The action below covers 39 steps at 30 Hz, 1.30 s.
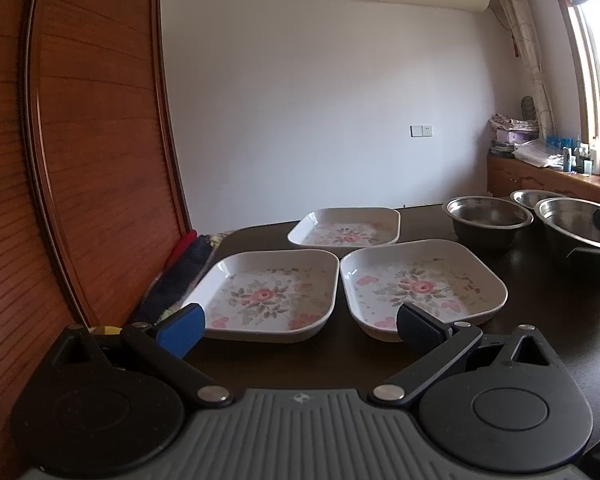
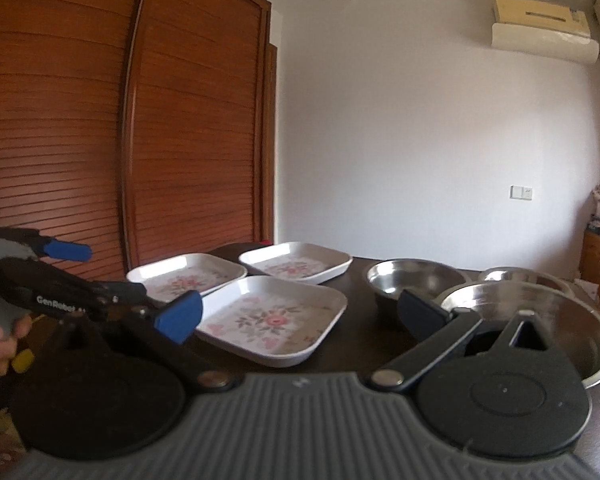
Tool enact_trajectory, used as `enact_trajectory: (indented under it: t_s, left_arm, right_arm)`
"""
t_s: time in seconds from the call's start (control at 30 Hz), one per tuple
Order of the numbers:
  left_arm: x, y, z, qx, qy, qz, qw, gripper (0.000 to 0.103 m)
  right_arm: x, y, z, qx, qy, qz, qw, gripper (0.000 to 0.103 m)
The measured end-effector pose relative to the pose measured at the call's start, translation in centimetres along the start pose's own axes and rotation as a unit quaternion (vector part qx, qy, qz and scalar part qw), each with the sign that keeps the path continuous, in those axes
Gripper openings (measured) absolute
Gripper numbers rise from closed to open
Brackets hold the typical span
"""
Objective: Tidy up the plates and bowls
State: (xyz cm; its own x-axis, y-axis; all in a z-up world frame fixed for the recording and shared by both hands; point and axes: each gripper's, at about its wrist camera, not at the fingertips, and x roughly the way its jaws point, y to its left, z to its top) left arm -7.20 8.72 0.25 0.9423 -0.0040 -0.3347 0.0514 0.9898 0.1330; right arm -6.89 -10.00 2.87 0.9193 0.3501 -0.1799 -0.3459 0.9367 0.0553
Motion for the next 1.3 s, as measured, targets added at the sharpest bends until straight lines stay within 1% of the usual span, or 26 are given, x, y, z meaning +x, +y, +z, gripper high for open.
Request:
enact_trajectory:
  t_s: [0.13,0.23,0.37,0.43,0.47,0.5,0.57,0.63,0.7,0.8,0.87,0.93,1.0,1.1,1.3]
  left_arm:
    - [-0.3,0.3,0.5,-0.006,-0.001,-0.013,0.9999,0.103]
    - [-0.3,0.7,0.9,-0.021,-0.003,-0.023,0.9995,0.103]
    - [0.6,1.2,1.4,-0.049,0.017,-0.038,0.9979,0.103]
    - [1.2,1.3,1.6,-0.057,0.026,-0.038,0.9973,0.099]
    - [1.4,1.3,1.7,-0.060,0.027,-0.038,0.9971,0.092]
    - [1.5,1.3,1.9,-0.065,0.028,-0.039,0.9967,0.088]
    - [1.9,1.3,2.2,-0.080,0.029,-0.045,0.9953,0.084]
    - [2.4,1.1,2.4,-0.086,0.034,-0.061,0.9938,0.081]
    - [3.1,0.6,2.5,-0.084,0.042,-0.072,0.9930,0.076]
    - [4.1,0.1,2.4,-0.082,0.061,-0.076,0.9918,0.065]
    - [4.6,-0.1,2.2,-0.084,0.069,-0.083,0.9905,0.060]
    - [4.8,-0.3,2.1,-0.083,0.074,-0.084,0.9902,0.057]
    - [4.9,-0.5,1.9,-0.077,0.078,-0.083,0.9905,0.051]
    - [5.0,-0.7,1.8,-0.069,0.083,-0.088,0.9903,0.044]
    - [5.4,-1.0,1.7,-0.061,0.091,-0.089,0.9899,0.043]
  right_arm:
    - [0.6,0.1,0.1,0.009,0.009,0.010,1.000,0.103]
    - [1.2,0.1,0.3,0.012,0.018,0.023,0.999,0.103]
    - [2.2,0.4,0.8,-0.010,0.025,0.038,0.999,0.103]
    - [2.9,0.4,1.1,-0.018,0.031,0.044,0.998,0.103]
    - [3.3,0.3,1.2,-0.019,0.035,0.048,0.998,0.103]
    - [3.6,0.3,1.3,-0.022,0.038,0.051,0.998,0.103]
    - [4.2,0.1,1.5,-0.027,0.041,0.054,0.997,0.103]
    - [4.7,-0.2,1.7,-0.032,0.043,0.057,0.997,0.102]
    - [5.3,-0.5,2.0,-0.038,0.048,0.061,0.996,0.096]
    - [6.4,-0.8,2.3,-0.040,0.054,0.072,0.995,0.094]
    - [7.1,-1.0,2.4,-0.043,0.059,0.076,0.994,0.093]
    - [7.8,-1.1,2.4,-0.045,0.065,0.078,0.994,0.093]
    - [8.1,-1.2,2.4,-0.042,0.070,0.086,0.993,0.093]
    - [8.3,-1.0,2.2,-0.052,0.075,0.090,0.992,0.093]
    - [9.3,-1.0,2.0,-0.059,0.091,0.083,0.991,0.093]
